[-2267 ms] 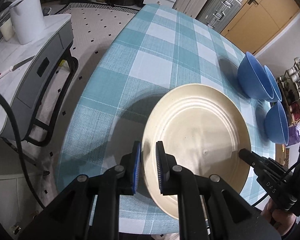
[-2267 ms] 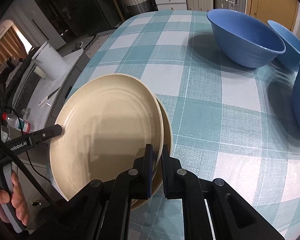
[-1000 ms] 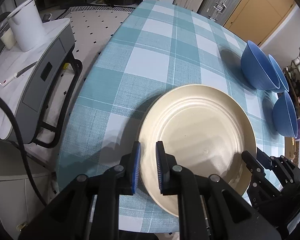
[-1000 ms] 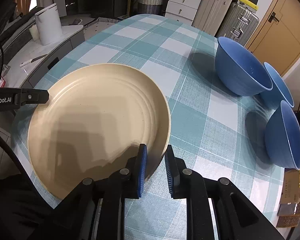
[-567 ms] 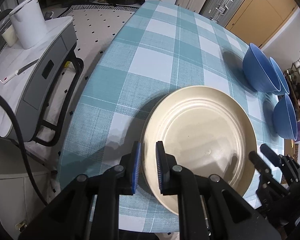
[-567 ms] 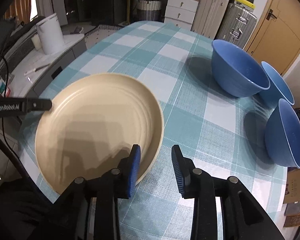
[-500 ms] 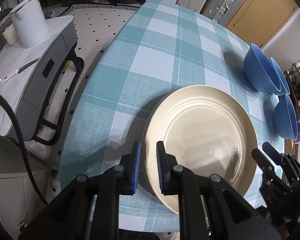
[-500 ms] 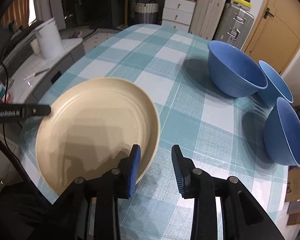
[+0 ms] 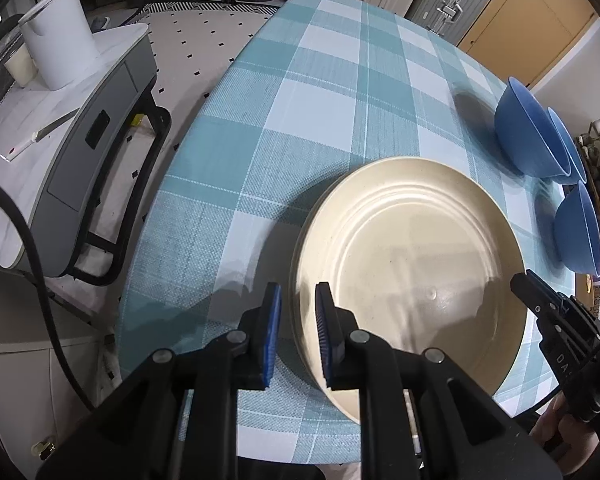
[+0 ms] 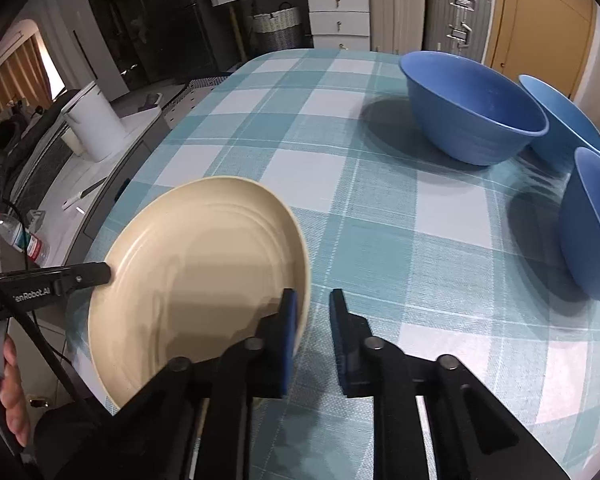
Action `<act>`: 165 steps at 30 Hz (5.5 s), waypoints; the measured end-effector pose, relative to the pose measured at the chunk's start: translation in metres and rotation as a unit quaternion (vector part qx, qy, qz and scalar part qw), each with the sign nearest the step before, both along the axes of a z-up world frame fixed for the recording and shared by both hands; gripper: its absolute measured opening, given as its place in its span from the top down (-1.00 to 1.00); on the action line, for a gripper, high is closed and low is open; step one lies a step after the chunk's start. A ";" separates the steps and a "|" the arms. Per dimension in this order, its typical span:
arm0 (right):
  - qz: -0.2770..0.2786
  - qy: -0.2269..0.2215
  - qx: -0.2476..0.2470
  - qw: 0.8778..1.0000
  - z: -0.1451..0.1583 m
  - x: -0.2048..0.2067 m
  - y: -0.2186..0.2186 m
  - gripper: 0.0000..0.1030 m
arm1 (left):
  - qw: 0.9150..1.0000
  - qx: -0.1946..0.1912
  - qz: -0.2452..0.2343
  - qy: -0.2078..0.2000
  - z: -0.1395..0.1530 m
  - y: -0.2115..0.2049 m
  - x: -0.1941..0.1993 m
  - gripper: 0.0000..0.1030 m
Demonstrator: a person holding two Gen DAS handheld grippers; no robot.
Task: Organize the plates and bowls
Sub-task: 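Lower the plates onto the table edge and open both grippers, then move both tools toward the three blue bowls, then close both grippers on the rim of the nearest blue bowl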
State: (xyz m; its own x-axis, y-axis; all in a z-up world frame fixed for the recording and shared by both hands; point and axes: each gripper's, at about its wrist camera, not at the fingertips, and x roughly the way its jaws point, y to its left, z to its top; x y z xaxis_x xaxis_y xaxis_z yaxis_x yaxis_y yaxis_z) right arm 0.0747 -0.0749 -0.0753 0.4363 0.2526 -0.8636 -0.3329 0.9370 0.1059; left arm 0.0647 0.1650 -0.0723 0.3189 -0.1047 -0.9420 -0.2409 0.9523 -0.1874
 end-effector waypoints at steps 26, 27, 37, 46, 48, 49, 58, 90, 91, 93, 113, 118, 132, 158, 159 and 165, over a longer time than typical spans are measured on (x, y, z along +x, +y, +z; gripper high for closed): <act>0.009 -0.004 0.021 1.000 -0.010 0.002 0.002 0.86 | 1.000 -0.008 0.003 0.006 -0.009 -0.001 -0.001 0.70; 0.012 -0.010 0.013 1.000 -0.010 0.001 0.005 0.86 | 1.000 -0.008 0.004 0.007 -0.009 -0.001 -0.001 0.70; 0.018 -0.024 0.002 1.000 -0.010 0.000 0.006 0.85 | 1.000 -0.005 0.001 0.006 -0.010 -0.002 -0.003 0.69; -0.006 -0.020 0.034 0.999 -0.006 -0.002 -0.010 0.55 | 1.000 0.010 -0.001 -0.010 -0.007 -0.003 -0.007 0.36; -0.002 -0.030 0.045 0.999 -0.001 -0.005 -0.013 0.50 | 1.000 0.014 0.001 -0.018 -0.004 -0.002 -0.008 0.34; -0.001 -0.036 0.051 0.998 0.002 -0.007 -0.015 0.39 | 1.000 0.015 0.003 -0.022 -0.002 -0.002 -0.009 0.28; -0.001 -0.128 0.063 0.990 0.039 -0.032 -0.028 -0.14 | 0.995 0.033 -0.022 -0.090 0.034 -0.025 -0.018 0.10; -0.117 -0.347 0.052 0.929 0.095 -0.162 -0.166 -0.98 | 0.928 0.098 -0.107 -0.344 0.094 -0.173 -0.070 -0.84; -0.118 -0.345 0.055 0.929 0.096 -0.162 -0.167 -0.98 | 0.926 0.106 -0.109 -0.346 0.092 -0.174 -0.072 -0.84; -0.114 -0.338 0.061 0.932 0.095 -0.161 -0.168 -0.98 | 0.921 0.131 -0.107 -0.352 0.089 -0.176 -0.078 -0.84; -0.092 -0.328 0.046 0.939 0.091 -0.155 -0.148 -0.98 | 0.913 0.134 -0.089 -0.376 0.092 -0.175 -0.090 -0.84; -0.095 -0.322 0.049 0.941 0.090 -0.154 -0.149 -0.98 | 0.914 0.128 -0.089 -0.374 0.092 -0.174 -0.089 -0.84; -0.111 -0.299 0.063 0.946 0.086 -0.145 -0.157 -0.98 | 0.916 0.128 -0.089 -0.368 0.087 -0.177 -0.085 -0.84; -0.208 -0.273 0.129 0.930 0.116 -0.108 -0.295 -0.98 | 0.957 0.030 -0.178 -0.226 0.074 -0.290 0.017 -0.84; -0.214 -0.263 0.128 0.932 0.117 -0.099 -0.305 -0.98 | 0.958 0.025 -0.179 -0.224 0.076 -0.297 0.022 -0.84; -0.234 -0.177 0.136 0.946 0.105 -0.030 -0.368 -0.78 | 0.966 0.001 -0.176 -0.187 0.077 -0.336 0.078 -0.84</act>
